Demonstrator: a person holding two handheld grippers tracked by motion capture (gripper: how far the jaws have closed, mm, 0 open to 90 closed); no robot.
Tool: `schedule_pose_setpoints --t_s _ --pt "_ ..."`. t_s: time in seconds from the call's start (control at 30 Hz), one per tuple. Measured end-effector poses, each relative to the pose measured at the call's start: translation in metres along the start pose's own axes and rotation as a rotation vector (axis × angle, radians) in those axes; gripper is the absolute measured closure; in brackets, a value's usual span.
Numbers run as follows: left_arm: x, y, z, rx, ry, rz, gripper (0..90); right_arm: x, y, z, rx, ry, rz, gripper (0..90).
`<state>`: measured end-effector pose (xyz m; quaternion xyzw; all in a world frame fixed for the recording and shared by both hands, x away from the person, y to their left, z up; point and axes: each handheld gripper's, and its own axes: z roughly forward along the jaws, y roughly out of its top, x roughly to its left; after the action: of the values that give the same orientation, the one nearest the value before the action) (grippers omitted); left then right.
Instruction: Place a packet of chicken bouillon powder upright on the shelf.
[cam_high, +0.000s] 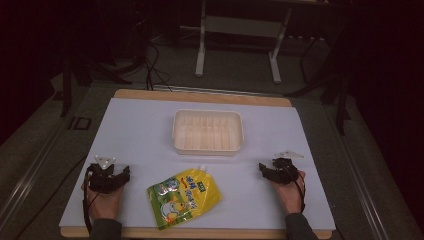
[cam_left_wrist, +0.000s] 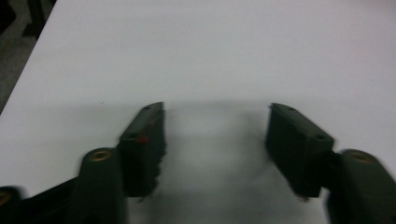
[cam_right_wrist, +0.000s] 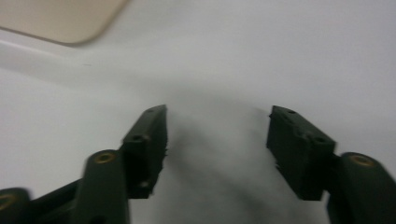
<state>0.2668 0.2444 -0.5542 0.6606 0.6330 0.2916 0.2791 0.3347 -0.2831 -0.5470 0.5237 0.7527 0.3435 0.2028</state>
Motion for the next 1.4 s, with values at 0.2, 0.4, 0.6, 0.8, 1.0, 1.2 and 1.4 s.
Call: schedule_pose_setpoints --t_s 0.2,0.4,0.6,0.8,1.0,1.2,1.4 --pt "-0.003 -0.001 -0.003 -0.022 -0.02 0.05 46.6 0.011 0.003 -0.007 0.003 0.094 0.02 48.3" --pt "-0.003 -0.001 -0.002 -0.022 -0.037 0.058 49.4 0.032 0.01 -0.013 0.032 0.186 -0.014 51.2" --pt "-0.003 -0.001 -0.003 -0.03 -0.04 0.053 49.7 0.044 0.019 -0.018 0.056 0.261 -0.014 50.8" --pt "-0.004 -0.002 -0.003 -0.031 -0.035 0.072 49.0 0.065 0.026 -0.023 0.081 0.325 -0.05 45.1" --pt "-0.005 -0.002 -0.003 -0.034 -0.031 0.069 48.7 0.089 0.024 -0.02 0.111 0.386 -0.088 44.3" --pt "-0.005 -0.002 -0.003 -0.034 -0.026 0.063 47.9 0.105 0.018 -0.015 0.141 0.449 -0.091 44.2" --pt "-0.004 -0.002 -0.003 -0.033 -0.027 0.054 47.3 0.115 0.016 -0.008 0.151 0.514 -0.064 44.3"
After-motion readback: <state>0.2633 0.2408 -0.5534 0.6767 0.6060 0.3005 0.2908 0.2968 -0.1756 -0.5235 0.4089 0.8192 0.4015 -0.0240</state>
